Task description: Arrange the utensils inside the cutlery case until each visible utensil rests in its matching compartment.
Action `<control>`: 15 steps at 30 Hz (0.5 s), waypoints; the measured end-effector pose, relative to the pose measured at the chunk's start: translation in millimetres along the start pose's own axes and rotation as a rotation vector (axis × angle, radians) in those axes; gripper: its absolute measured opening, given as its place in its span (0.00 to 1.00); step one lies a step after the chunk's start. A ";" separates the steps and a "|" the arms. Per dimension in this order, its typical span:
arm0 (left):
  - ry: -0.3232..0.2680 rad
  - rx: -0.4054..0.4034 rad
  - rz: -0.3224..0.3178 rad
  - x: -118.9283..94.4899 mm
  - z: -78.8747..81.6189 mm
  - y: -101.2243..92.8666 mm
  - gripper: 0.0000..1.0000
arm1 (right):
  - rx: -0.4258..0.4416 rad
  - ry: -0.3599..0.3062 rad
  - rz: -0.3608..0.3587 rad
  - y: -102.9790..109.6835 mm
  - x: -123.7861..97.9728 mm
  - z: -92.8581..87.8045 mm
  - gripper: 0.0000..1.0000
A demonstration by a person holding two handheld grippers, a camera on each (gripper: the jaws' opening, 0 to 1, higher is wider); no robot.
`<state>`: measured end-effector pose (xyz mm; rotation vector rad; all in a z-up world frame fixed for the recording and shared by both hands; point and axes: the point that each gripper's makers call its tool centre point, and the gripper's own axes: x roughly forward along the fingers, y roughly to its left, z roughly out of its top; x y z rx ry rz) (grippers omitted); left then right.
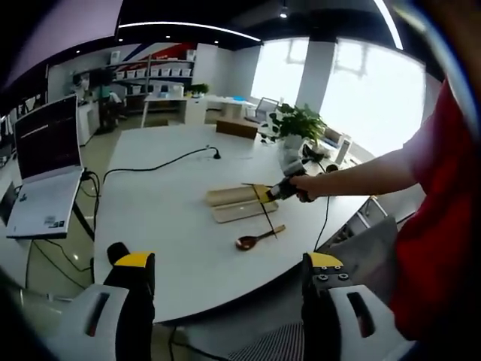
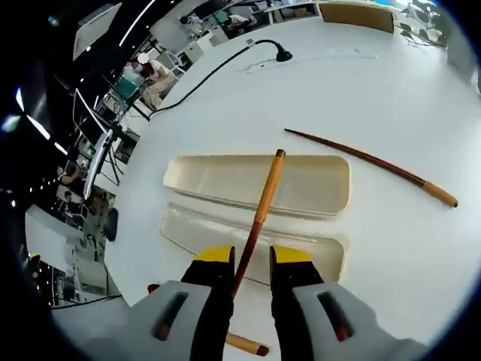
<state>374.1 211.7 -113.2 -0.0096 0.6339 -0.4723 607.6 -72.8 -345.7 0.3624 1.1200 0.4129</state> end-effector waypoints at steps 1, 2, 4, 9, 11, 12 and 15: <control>-0.002 -0.002 0.001 -0.3 0.6 0.6 0.83 | 0.021 0.002 0.002 -2.0 1.5 -0.3 0.11; -0.005 -0.004 0.002 -0.8 1.3 1.0 0.83 | 0.025 -0.001 0.008 -3.7 2.7 -0.8 0.07; -0.014 -0.014 0.008 -2.1 3.2 3.2 0.83 | 0.060 -0.006 0.018 -3.3 3.4 -2.8 0.01; -0.008 -0.011 0.017 -3.3 2.3 6.4 0.83 | 0.095 -0.048 0.042 -4.4 -1.6 2.0 0.00; -0.008 -0.013 0.018 -3.3 2.2 7.3 0.83 | 0.078 -0.047 0.050 -1.1 -3.9 2.4 0.00; -0.008 -0.012 0.018 -3.2 2.1 7.5 0.83 | 0.072 -0.048 0.050 -0.4 -5.7 3.1 0.00; -0.009 -0.013 0.012 -1.2 2.3 6.4 0.83 | 0.009 -0.039 0.049 2.6 -9.4 8.0 0.00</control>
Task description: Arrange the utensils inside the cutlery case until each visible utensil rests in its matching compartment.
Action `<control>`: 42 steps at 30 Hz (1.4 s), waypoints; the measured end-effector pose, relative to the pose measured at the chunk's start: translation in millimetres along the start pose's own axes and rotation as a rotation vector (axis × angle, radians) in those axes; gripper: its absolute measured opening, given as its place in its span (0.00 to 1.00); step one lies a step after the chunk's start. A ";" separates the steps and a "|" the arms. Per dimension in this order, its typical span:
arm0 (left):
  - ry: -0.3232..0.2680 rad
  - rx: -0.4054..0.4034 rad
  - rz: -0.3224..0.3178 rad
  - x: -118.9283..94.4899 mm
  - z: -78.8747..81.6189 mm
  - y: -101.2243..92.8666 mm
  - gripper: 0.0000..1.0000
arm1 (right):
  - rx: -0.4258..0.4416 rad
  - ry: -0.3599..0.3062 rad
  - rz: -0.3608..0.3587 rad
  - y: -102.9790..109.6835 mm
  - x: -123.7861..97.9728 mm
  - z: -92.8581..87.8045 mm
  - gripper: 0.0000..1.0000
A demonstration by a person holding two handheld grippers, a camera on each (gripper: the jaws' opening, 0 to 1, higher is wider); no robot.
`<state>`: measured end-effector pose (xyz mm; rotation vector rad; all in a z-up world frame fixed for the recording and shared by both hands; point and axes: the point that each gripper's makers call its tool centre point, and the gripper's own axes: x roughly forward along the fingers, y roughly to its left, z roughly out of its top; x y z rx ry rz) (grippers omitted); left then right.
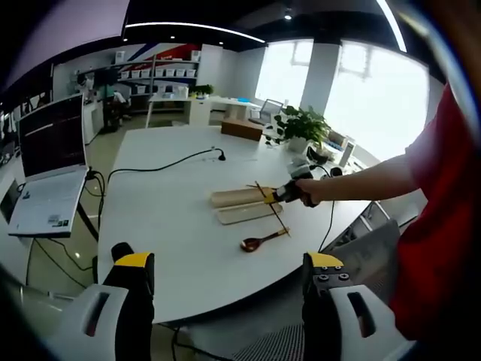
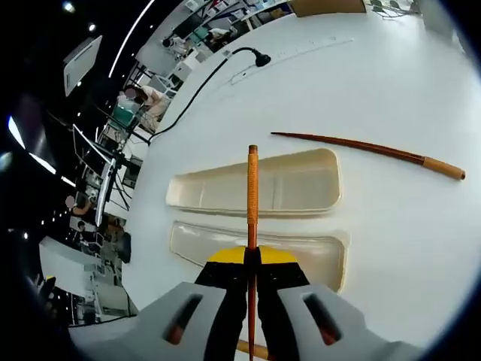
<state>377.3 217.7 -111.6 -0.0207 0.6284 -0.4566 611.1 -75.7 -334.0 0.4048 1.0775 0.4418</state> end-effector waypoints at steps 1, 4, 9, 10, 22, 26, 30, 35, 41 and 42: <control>0.000 0.000 -0.002 0.7 0.1 -0.7 0.83 | -0.055 0.012 -0.009 0.3 -2.0 1.4 0.00; 0.002 0.009 -0.013 2.5 0.2 -3.9 0.83 | -0.275 0.053 -0.059 7.0 -7.0 7.2 0.00; -0.001 -0.003 -0.015 2.5 -1.0 -3.8 0.83 | -0.568 0.168 -0.024 20.0 -6.0 7.2 0.00; -0.002 -0.003 -0.015 1.8 -1.6 -3.4 0.83 | -0.606 0.202 -0.029 19.5 -6.2 5.2 0.00; -0.004 -0.027 0.010 -4.2 -4.9 9.6 0.83 | -1.108 0.378 -0.102 35.0 5.5 34.9 0.00; 0.002 -0.027 0.013 -4.1 -5.4 10.9 0.83 | -1.198 0.443 -0.101 43.8 9.4 41.9 0.00; 0.000 -0.031 0.019 -4.8 -5.4 12.5 0.83 | -1.242 0.466 -0.077 57.9 12.5 51.6 0.00; 0.003 -0.044 0.025 -3.8 -7.8 15.2 0.83 | -1.255 0.494 -0.032 73.3 19.9 54.6 0.00; 0.011 -0.056 0.030 -1.5 -10.8 16.7 0.83 | -1.222 0.506 0.011 79.1 41.8 50.7 0.00; 0.012 -0.057 0.032 -1.7 -10.8 16.9 0.83 | -1.227 0.506 0.008 78.6 46.8 50.1 0.00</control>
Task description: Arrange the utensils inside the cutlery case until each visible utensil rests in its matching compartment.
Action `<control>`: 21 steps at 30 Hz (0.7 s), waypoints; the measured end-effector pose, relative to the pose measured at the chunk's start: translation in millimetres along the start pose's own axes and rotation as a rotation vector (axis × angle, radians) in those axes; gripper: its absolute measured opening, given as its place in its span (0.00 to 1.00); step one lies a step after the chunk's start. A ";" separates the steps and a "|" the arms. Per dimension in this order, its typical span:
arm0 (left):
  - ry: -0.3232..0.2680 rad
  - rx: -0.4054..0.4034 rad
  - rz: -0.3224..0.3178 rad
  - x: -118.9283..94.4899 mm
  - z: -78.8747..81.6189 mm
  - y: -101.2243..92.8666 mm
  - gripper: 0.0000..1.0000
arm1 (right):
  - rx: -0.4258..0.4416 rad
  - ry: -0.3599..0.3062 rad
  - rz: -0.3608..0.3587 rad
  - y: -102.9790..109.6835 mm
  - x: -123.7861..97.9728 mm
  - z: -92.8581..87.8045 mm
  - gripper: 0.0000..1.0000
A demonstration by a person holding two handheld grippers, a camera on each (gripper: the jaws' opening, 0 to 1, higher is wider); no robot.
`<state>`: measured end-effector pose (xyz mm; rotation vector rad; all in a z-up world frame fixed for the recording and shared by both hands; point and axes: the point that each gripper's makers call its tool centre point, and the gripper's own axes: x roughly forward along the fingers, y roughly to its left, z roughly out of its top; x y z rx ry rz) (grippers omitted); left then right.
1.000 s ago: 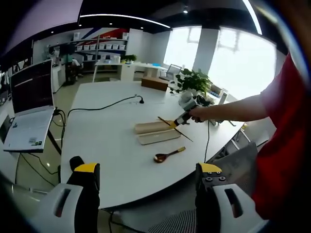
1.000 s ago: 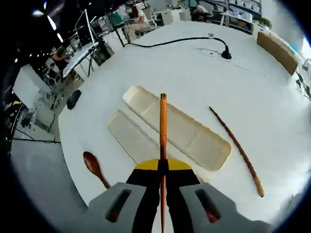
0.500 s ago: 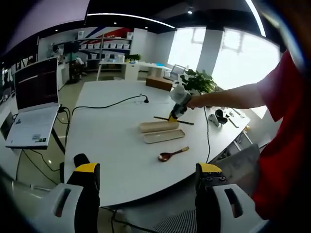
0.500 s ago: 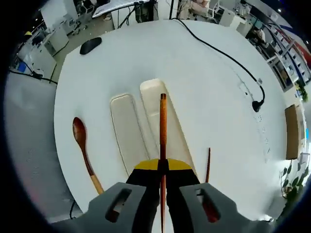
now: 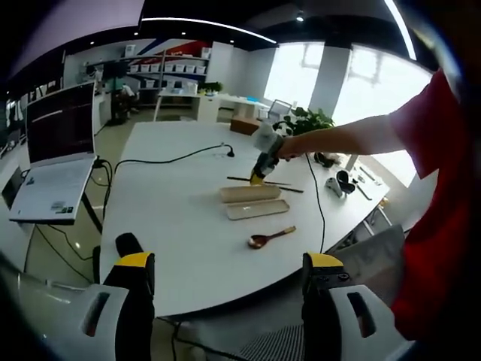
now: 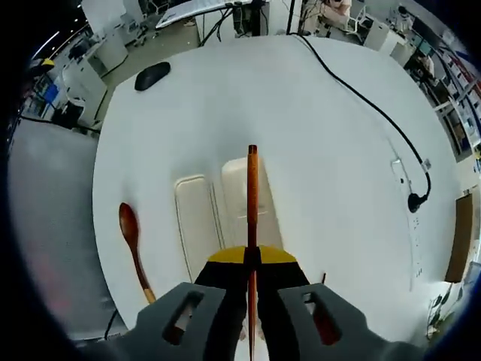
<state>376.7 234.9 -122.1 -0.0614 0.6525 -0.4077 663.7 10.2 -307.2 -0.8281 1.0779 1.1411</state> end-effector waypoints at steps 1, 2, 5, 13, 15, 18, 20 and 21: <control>0.000 -0.001 0.002 -0.4 0.0 0.2 0.83 | -0.012 0.016 0.003 0.3 3.0 -1.3 0.00; 0.001 -0.001 0.003 -0.9 -0.1 0.5 0.83 | -0.018 0.037 0.017 0.2 7.7 -3.0 0.00; 0.008 -0.002 0.022 -4.0 -2.7 6.3 0.83 | -0.013 0.046 0.031 1.3 15.7 -1.9 0.00; 0.009 -0.026 0.044 -5.6 -6.5 13.5 0.83 | -0.067 0.090 0.021 2.4 24.8 -2.5 0.00; 0.010 -0.031 0.045 -4.8 -7.2 14.5 0.83 | -0.058 0.083 0.027 -0.6 27.0 -2.1 0.00; 0.010 -0.032 0.045 -3.7 -7.5 14.7 0.83 | -0.070 0.092 0.021 2.5 27.9 -3.5 0.00; 0.010 -0.034 0.043 -2.9 -7.6 14.2 0.83 | -0.068 0.094 0.020 -3.1 31.7 -6.7 0.00; 0.010 -0.033 0.044 -2.8 -8.0 14.2 0.83 | -0.053 0.089 0.020 -5.8 33.9 -7.5 0.00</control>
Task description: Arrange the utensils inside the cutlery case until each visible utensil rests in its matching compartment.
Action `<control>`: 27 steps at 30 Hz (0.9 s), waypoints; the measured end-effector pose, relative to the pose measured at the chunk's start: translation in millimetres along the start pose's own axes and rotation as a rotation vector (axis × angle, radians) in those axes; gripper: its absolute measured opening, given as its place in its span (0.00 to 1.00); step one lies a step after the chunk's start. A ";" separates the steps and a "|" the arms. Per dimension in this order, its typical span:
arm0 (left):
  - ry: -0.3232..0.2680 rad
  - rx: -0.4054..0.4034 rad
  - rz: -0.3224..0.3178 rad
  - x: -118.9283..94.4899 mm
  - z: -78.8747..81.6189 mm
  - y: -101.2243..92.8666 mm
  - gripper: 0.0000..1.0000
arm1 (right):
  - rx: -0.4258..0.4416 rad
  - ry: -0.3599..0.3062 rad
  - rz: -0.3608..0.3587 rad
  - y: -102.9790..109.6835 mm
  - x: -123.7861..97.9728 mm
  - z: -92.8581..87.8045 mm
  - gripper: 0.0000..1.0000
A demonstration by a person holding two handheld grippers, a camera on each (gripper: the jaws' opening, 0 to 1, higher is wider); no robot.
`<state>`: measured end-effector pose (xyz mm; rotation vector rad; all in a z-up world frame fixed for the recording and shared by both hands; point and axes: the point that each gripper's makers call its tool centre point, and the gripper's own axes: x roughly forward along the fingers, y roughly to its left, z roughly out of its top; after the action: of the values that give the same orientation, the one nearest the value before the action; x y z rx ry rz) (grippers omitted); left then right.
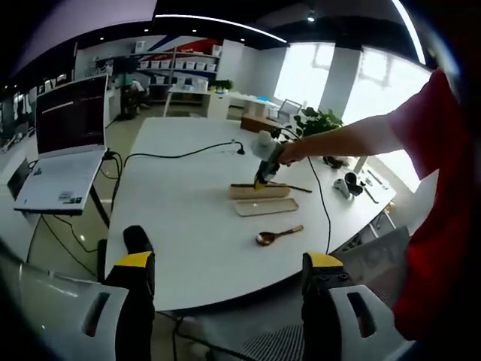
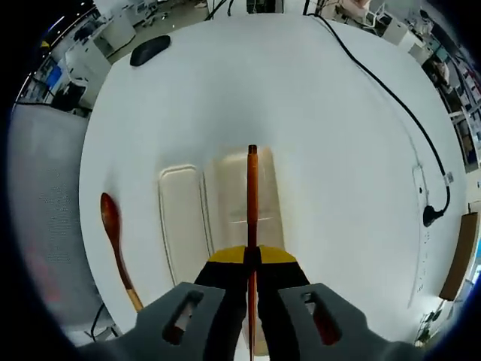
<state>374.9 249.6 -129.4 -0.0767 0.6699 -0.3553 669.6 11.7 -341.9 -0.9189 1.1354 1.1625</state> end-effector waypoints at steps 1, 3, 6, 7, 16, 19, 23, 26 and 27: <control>0.003 0.003 0.001 0.4 -0.5 0.2 0.83 | 0.009 -0.011 0.001 -1.1 1.5 0.5 0.00; 0.008 0.002 0.001 0.9 -0.9 0.4 0.83 | 0.002 -0.036 -0.013 -3.6 4.1 2.2 0.00; 0.007 0.011 0.002 0.2 1.4 -0.2 0.83 | -0.003 -0.043 -0.022 -8.4 6.9 2.8 0.00; 0.008 0.013 0.002 0.0 2.2 -0.4 0.83 | -0.001 -0.045 -0.021 -12.3 9.0 2.7 0.00; 0.009 0.032 0.002 -1.0 5.9 -4.0 0.83 | 0.026 -0.044 -0.011 -10.0 18.2 -2.7 0.00; 0.011 0.029 0.005 -1.9 4.7 -4.1 0.83 | 0.036 -0.037 -0.013 -6.9 19.7 -3.3 0.01; 0.017 0.028 0.008 -3.1 2.2 -3.8 0.83 | 0.066 -0.041 -0.018 -4.3 14.6 -2.0 0.03; 0.014 0.024 0.007 -2.8 2.3 -3.6 0.83 | 0.108 -0.053 -0.028 -5.6 12.2 -3.0 0.10; 0.014 0.025 0.006 -2.6 2.5 -3.8 0.83 | 0.101 -0.056 -0.028 -6.5 9.4 -3.6 0.09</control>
<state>373.4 246.8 -125.3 -0.0489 0.6791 -0.3583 675.5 8.9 -351.9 -0.8174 1.1224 1.0913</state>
